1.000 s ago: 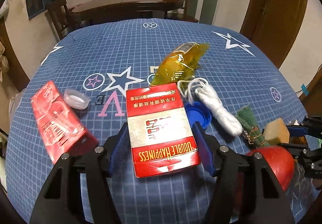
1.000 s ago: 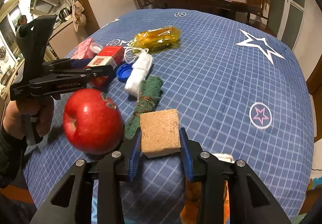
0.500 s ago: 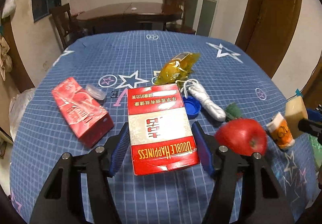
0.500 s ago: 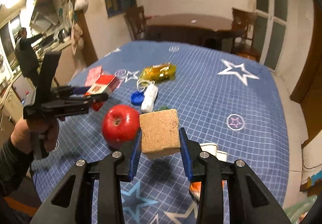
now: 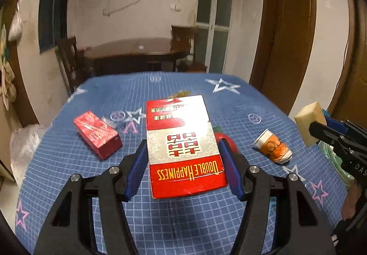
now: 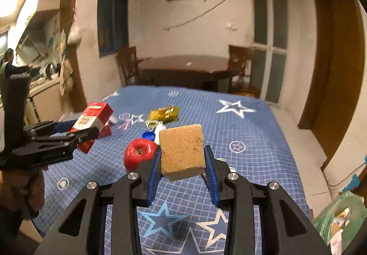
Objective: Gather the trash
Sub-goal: 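Lift the cigarette box and sponge cake and carry both over the green bin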
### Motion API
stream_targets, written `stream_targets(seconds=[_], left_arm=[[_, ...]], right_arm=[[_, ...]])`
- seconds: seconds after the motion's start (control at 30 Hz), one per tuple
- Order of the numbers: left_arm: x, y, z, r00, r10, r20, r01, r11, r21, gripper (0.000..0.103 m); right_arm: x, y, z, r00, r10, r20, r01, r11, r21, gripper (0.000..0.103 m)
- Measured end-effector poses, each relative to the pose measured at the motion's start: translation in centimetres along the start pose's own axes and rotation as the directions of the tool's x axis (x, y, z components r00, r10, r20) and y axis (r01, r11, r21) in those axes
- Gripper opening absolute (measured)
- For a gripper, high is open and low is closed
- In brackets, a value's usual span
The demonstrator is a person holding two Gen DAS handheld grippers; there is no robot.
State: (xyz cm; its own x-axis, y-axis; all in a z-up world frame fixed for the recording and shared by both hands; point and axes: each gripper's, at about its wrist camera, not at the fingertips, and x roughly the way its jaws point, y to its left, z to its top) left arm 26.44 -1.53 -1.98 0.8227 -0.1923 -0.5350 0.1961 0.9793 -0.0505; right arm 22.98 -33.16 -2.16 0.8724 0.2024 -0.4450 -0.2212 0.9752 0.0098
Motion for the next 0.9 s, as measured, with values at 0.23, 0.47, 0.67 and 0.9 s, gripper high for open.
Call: stream_targets(seconds=[0.23,0.47,0.67,0.9], left_arm=[[-4.0,-2.7,-0.6,0.992,0.018,0.127,-0.023,0.999,0.035,0.059],[-5.4,-4.3,-0.8,0.985,0.021,0.170,-0.029,0.999,0.044,0.059],[-5.8,-5.0,-0.9,0.984,0.012,0.176,-0.020,0.999,0.041,0.059],[-5.8,-5.9,-0.8,0.985,-0.011,0.170,0.001,0.999,0.054,0.059]], right_arm=[[-4.8,1.6,-1.2,0.990,-0.095,0.106,0.095,0.995,0.001,0.037],[-8.0,1.5,-2.1,0.983,-0.120,0.137,0.116,0.993,0.038,0.038],[-9.1,0.9,-2.5,0.984,-0.118,0.134,0.112,0.993,0.047,0.038],[-9.9,0.3,-2.3,0.983,-0.125,0.135,0.117,0.991,0.060,0.038]])
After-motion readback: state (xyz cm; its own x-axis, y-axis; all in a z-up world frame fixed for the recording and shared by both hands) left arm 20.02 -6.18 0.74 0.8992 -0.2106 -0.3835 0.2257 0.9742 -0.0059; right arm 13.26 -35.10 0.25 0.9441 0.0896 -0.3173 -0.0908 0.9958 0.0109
